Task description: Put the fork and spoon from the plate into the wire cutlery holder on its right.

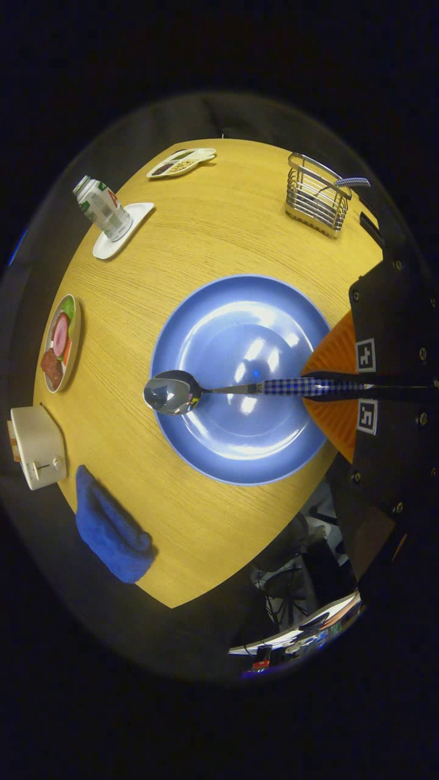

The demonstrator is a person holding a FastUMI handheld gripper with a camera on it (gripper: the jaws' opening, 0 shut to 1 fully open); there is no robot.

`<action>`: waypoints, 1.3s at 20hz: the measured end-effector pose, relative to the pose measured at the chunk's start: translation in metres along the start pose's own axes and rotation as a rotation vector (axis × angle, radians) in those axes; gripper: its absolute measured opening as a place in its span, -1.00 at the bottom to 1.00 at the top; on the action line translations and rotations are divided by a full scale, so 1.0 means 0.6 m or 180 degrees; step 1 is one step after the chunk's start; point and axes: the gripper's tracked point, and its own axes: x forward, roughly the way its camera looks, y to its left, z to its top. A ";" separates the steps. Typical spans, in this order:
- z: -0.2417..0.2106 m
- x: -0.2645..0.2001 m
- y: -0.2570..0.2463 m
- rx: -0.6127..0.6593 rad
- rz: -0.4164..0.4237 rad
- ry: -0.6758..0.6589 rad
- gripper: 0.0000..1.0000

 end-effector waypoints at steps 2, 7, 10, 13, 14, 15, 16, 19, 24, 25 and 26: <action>0.004 -0.026 -0.009 0.0000 -0.0050 -0.0090 -0.96; -0.013 -0.063 -0.044 0.0109 -0.0175 -0.0089 -0.96; -0.045 -0.086 -0.071 0.0177 -0.0222 0.0052 -0.96; -0.077 -0.103 -0.103 0.0332 -0.0257 0.0148 -0.97; -0.090 -0.111 -0.115 0.0382 -0.0282 0.0191 -0.96; -0.105 -0.118 -0.127 0.0423 -0.0314 0.0238 -0.97; -0.118 -0.126 -0.139 0.0460 -0.0334 0.0278 -0.97; -0.158 -0.146 -0.175 0.0583 -0.0408 0.0406 -0.96; -0.205 -0.182 -0.234 0.0774 -0.0553 0.0587 -0.97; -0.209 -0.187 -0.244 0.0803 -0.0576 0.0609 -0.96; -0.215 -0.192 -0.250 0.0831 -0.0582 0.0641 -0.96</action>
